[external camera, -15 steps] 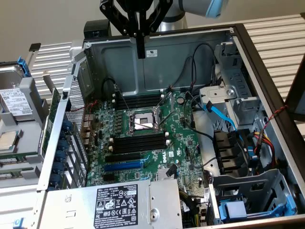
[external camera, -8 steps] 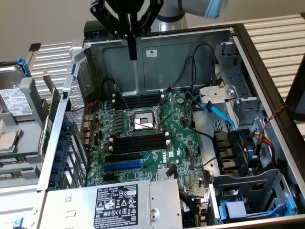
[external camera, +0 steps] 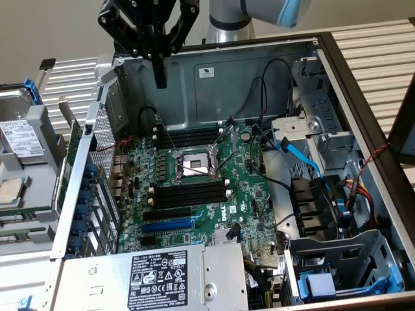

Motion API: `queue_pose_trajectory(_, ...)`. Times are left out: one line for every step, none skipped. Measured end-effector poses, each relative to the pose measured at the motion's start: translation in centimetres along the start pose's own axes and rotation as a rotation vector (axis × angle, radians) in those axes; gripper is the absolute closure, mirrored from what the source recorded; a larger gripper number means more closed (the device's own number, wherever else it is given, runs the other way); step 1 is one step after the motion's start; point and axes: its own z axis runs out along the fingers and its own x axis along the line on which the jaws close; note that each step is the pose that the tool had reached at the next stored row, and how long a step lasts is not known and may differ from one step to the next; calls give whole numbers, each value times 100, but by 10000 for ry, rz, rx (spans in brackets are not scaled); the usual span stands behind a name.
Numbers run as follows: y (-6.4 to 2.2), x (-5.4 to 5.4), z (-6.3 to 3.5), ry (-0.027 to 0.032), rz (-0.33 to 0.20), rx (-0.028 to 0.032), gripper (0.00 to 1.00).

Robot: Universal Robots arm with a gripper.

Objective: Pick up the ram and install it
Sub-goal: 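Reach for the ram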

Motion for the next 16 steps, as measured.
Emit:
queue_pose_trajectory(-11, 44, -2, 0, 0, 0, 89)
queue_pose_trajectory(-22, 89, -3, -1, 0, 0, 89)
queue_pose_trajectory(-32, 133, -5, 0, -1, 0, 89)
queue_pose_trajectory(-42, 179, -6, 1, -1, 0, 89)
queue_pose_trajectory(-51, 223, -8, 0, 0, 0, 89)
queue_pose_trajectory(-60, 269, -9, 0, 1, 0, 89)
queue_pose_trajectory(-69, 313, -11, 0, 0, 0, 89)
queue_pose_trajectory(-78, 358, -12, 0, -1, 0, 89)
queue_pose_trajectory(-87, 403, -14, 0, 0, 0, 89)
queue_pose_trajectory(-96, 448, -15, 0, 0, 0, 89)
queue_pose_trajectory(-104, 492, -16, 0, 0, 0, 89)
queue_pose_trajectory(-113, 537, -18, 0, -1, 0, 89)
queue_pose_trajectory(-123, 585, -19, 0, -1, -1, 89)
queue_pose_trajectory(-132, 629, -21, 0, -1, 0, 89)
queue_pose_trajectory(-141, 674, -22, 0, 0, 0, 89)
queue_pose_trajectory(-149, 720, -24, 0, 1, 0, 89)
